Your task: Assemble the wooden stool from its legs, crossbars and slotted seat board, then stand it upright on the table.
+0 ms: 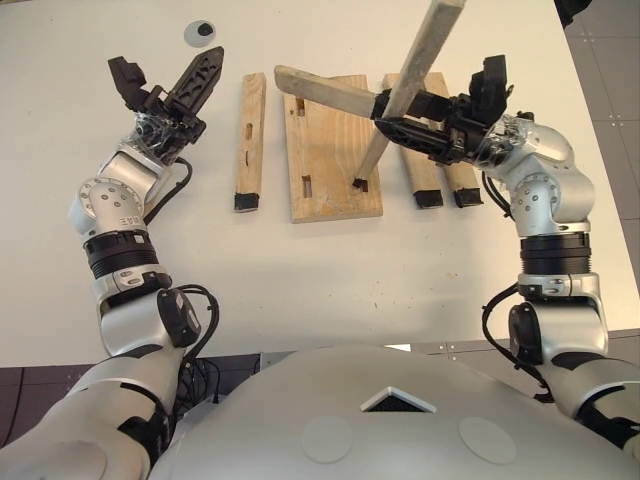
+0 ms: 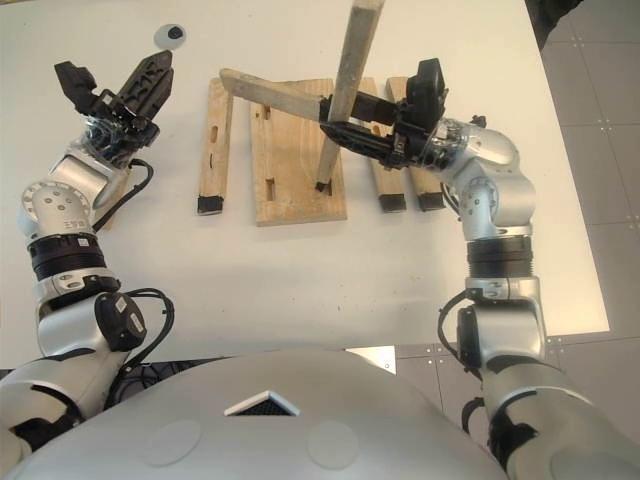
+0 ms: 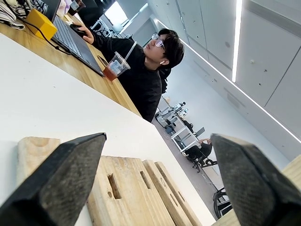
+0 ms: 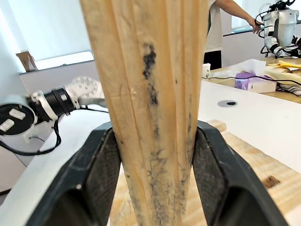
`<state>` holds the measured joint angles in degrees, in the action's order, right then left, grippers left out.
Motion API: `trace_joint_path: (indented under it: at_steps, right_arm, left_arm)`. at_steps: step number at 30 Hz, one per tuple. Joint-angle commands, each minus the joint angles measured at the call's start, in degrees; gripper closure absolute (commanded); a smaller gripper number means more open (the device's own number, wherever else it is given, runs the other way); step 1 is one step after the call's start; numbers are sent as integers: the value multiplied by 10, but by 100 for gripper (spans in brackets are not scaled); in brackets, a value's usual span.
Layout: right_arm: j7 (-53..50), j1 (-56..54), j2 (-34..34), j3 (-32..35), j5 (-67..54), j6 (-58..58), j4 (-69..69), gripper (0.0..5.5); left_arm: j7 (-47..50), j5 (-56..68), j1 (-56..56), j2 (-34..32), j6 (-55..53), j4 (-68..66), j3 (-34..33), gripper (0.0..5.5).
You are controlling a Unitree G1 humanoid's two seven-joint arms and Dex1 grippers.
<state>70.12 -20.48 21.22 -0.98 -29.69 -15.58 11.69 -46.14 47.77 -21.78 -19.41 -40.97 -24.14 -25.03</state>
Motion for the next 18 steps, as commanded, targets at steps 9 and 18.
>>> trace_joint_path:
  at_steps: [9,18]
  right_arm:
    - [76,-42,62,-65,63,29,80,345]
    - [159,-118,97,-125,109,55,118,345]
  left_arm:
    - [19,-11,-4,4,21,-29,-8,142]
    - [33,0,-8,16,32,-39,-24,142]
